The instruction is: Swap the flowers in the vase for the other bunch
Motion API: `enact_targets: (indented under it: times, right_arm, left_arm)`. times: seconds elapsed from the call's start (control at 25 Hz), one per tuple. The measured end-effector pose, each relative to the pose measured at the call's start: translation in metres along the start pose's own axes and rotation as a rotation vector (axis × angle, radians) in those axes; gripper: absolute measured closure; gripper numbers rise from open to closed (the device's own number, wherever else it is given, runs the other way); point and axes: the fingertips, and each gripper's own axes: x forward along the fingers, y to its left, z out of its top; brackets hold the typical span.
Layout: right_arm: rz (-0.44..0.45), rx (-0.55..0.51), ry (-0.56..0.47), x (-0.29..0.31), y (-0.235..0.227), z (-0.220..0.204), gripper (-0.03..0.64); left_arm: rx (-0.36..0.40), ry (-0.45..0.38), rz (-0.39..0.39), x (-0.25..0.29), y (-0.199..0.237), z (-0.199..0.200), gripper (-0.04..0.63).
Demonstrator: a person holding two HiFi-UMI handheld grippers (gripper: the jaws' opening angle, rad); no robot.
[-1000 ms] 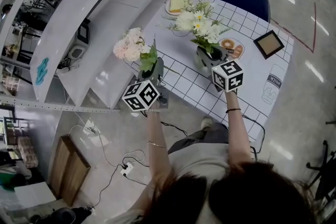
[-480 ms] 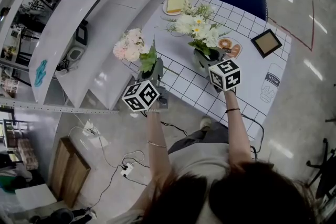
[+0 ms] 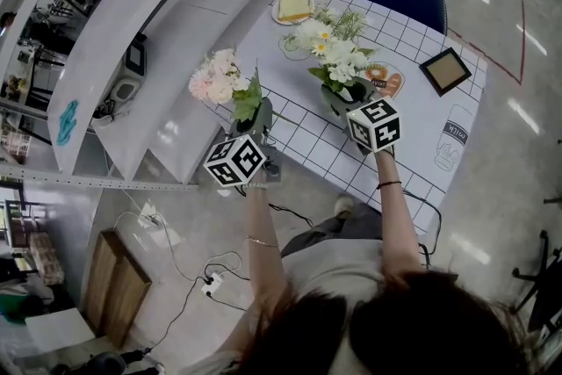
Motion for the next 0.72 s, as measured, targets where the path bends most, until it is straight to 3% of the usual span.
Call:
enact_targets:
  times: [0.72]
  right_arm:
    - [0.015,0.006,0.053,-0.006,0.003,-0.014,0.426]
  left_arm:
    - [-0.008,0.007,-0.011,0.000,-0.004,-0.007,0.518]
